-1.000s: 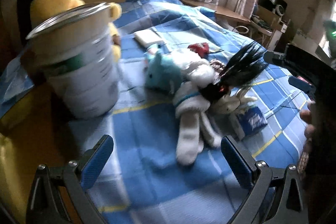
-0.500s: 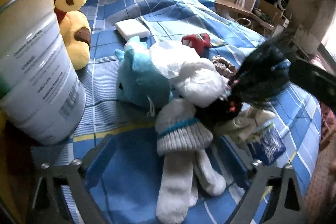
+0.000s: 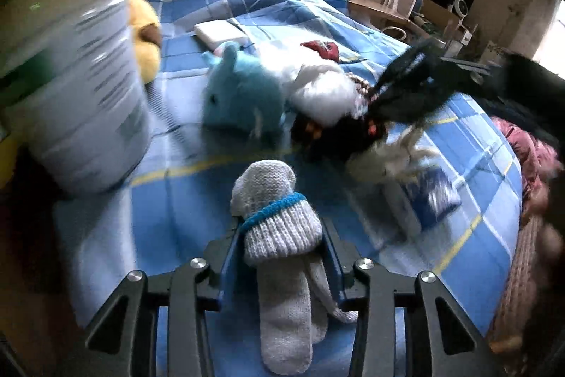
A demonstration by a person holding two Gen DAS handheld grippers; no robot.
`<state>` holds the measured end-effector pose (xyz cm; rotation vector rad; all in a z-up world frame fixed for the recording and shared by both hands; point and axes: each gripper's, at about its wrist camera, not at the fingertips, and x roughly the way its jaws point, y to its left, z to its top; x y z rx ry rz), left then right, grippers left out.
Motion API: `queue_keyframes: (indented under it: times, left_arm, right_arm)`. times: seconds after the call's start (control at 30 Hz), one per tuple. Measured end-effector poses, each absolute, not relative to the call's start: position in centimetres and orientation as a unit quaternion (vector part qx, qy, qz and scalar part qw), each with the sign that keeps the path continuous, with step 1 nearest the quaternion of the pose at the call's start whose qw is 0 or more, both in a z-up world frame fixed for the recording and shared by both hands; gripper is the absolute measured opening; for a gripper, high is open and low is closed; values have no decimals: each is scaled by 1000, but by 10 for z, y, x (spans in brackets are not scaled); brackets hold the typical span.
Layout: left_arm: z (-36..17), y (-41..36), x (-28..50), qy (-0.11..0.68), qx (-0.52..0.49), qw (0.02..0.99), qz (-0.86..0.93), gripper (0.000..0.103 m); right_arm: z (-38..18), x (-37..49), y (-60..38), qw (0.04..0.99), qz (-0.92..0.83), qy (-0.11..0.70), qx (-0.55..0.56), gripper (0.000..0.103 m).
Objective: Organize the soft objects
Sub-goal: 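Grasp the white knit sock with left tool while right tool reaches toward the wig, then move the sock into the gold tray with left tool while right tool grasps beige bandage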
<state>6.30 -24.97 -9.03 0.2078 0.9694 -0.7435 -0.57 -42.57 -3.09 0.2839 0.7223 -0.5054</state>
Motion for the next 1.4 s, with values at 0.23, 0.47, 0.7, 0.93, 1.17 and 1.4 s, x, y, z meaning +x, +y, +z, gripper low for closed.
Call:
queue_keyframes:
  times: [0.23,0.47,0.7,0.93,1.17,1.4]
  left_arm:
    - [-97,-214,27,443,116,821,-340,40]
    - [-103,-209,24,442,109,823,-340,40]
    - [-104,-201,24,446,93,821,-345,39]
    - [-103,-195,22,449,82,818,-349,39]
    - [-103,-191,20,450,78,818,-350,39]
    - [-96,-188,17,444,68,817,-362,38]
  right_arm:
    - [-36,-6,-431,890,-234,358,157,92]
    - [-50,-25,-473,855,-213,352,316,89]
    - [-66,-20,-478,823,-207,395,351,89]
    - [-68,-19,-474,825,-202,399,346,89]
    - [-95,23,-458,809,-193,487,268,64]
    - [-99,21,-457,806,-183,491,274,20]
